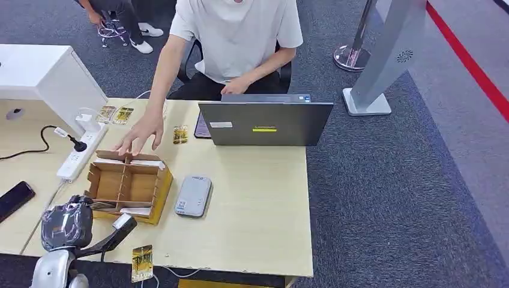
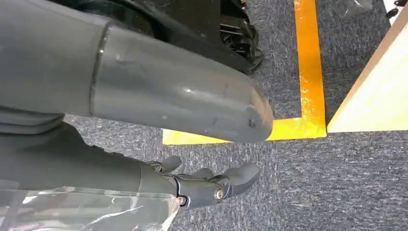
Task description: Pass the card to the sensor for recognition and then transmit it.
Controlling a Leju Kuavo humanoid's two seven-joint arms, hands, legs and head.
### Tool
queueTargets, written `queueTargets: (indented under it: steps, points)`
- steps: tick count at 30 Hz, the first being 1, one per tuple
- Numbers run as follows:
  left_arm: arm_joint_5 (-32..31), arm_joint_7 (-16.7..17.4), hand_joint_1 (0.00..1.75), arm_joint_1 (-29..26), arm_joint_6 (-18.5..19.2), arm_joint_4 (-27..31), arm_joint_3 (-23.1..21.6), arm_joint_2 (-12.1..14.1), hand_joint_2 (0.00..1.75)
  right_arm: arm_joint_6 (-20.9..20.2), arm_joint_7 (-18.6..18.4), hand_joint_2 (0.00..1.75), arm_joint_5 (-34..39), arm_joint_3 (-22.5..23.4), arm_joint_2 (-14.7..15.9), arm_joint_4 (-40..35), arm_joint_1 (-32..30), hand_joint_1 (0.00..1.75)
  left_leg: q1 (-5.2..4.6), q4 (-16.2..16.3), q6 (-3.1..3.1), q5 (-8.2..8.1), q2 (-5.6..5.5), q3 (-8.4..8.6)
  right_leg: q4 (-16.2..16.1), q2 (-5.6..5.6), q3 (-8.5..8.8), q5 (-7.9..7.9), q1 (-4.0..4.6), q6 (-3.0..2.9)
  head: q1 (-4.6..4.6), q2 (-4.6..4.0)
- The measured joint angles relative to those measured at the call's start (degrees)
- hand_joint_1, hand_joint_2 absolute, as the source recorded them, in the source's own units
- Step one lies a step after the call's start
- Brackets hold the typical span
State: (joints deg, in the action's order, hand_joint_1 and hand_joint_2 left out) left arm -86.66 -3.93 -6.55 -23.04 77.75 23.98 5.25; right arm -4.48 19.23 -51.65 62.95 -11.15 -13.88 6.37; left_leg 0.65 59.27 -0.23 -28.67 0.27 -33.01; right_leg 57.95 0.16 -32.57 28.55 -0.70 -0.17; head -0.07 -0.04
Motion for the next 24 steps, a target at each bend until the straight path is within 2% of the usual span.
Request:
queueTargets:
  steps: [3,6,13,19,24]
  points:
    - [0.00,0.00,1.75,-0.10,-2.38,0.39,-0.02,-0.11,1.75,0.02,-0.02,0.00,0.02,0.00,0.00,0.00,0.00,0.00,0.00,0.00,0.00,0.00,-0.01,0.00,0.00,0.00,0.00,0.00,0.00,0.00,0.02,0.00]
    - [0.07,-0.61,1.75,-0.26,-2.99,1.66,-0.02,-0.46,1.75,0.02,0.00,0.00,0.20,0.00,0.00,0.00,0.00,0.00,0.00,0.00,0.00,0.00,-0.01,-0.01,-0.01,0.00,0.00,0.00,0.00,0.00,0.00,0.00]
    - [2.45,-3.13,1.75,-0.85,-1.31,8.51,0.00,-1.66,1.75,0.13,0.13,0.00,0.55,0.00,0.00,0.00,0.01,0.00,0.00,0.00,0.00,0.00,-0.02,-0.01,-0.01,-0.02,0.00,0.00,0.00,0.00,0.02,0.00]
    - [3.78,-2.86,1.75,-0.21,1.17,14.58,-0.07,-2.19,1.75,0.13,0.09,0.00,0.24,0.00,0.00,0.02,0.11,0.00,0.00,0.01,0.00,0.00,-0.02,0.01,0.00,-0.01,-0.01,0.00,0.00,0.00,0.02,0.00]
    - [3.98,-2.08,1.75,1.18,2.54,17.26,-0.61,-2.14,1.75,0.13,0.02,0.00,-0.02,-0.02,0.00,0.02,0.32,0.00,0.00,0.01,-0.01,0.01,-0.01,0.03,0.00,0.00,-0.01,0.00,0.00,0.00,-0.02,0.00]
